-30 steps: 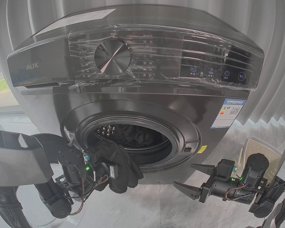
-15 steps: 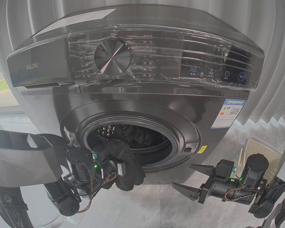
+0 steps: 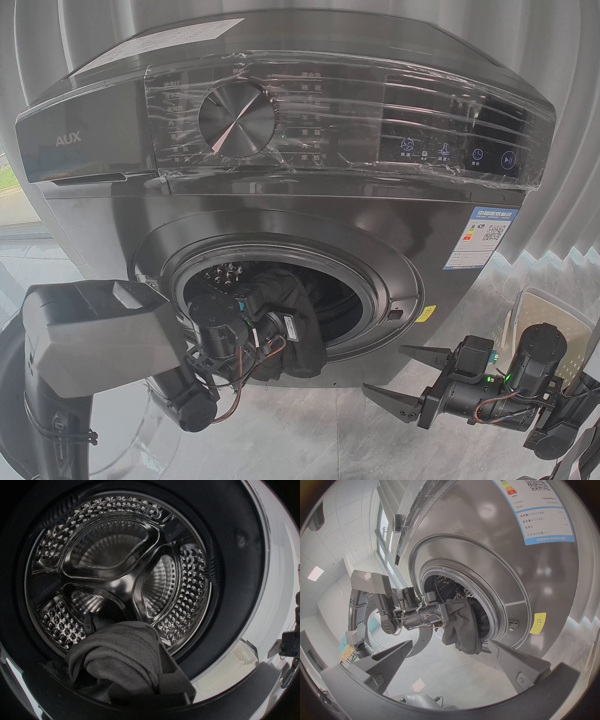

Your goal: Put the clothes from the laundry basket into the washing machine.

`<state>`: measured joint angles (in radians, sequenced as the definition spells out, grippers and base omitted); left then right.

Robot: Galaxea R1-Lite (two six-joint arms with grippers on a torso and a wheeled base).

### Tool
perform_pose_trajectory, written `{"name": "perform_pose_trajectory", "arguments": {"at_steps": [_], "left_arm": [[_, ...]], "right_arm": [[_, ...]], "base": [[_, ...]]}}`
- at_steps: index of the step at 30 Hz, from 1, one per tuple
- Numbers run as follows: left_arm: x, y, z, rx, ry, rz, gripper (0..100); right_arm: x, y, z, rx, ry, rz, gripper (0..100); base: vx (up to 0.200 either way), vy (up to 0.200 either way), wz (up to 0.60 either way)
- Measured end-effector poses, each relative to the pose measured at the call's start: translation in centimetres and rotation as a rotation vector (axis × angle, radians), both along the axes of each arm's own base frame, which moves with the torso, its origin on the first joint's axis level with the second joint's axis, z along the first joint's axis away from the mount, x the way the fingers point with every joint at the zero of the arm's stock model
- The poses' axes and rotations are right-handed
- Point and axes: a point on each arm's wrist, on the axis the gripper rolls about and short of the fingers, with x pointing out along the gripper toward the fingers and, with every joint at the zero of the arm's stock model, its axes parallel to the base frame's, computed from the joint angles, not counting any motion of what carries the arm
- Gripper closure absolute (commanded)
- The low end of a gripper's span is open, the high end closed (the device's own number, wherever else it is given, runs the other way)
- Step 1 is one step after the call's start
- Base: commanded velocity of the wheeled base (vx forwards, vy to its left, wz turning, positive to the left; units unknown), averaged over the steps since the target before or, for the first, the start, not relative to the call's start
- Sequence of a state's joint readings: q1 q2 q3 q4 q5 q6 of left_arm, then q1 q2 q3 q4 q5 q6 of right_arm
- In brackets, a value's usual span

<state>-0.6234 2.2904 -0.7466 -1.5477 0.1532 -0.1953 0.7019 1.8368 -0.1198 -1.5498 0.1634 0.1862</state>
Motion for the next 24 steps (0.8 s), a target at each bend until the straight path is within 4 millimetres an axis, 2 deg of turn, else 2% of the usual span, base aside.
{"name": "perform_pose_trajectory", "arguments": {"at_steps": [15,24], "left_arm": [[6.8,-1.9,-0.9,-0.094,-0.092,0.064,100],[10.6,-3.0,-0.9,-0.168,-0.07,0.088,100]], "right_arm": [[-0.1,0.0,0.0,0.001,-0.001,0.002,0],[-0.1,0.1,0.0,0.001,0.0,0.005,0]], "base": [[0.0,0.0,0.0],[0.0,0.0,0.0]]}}
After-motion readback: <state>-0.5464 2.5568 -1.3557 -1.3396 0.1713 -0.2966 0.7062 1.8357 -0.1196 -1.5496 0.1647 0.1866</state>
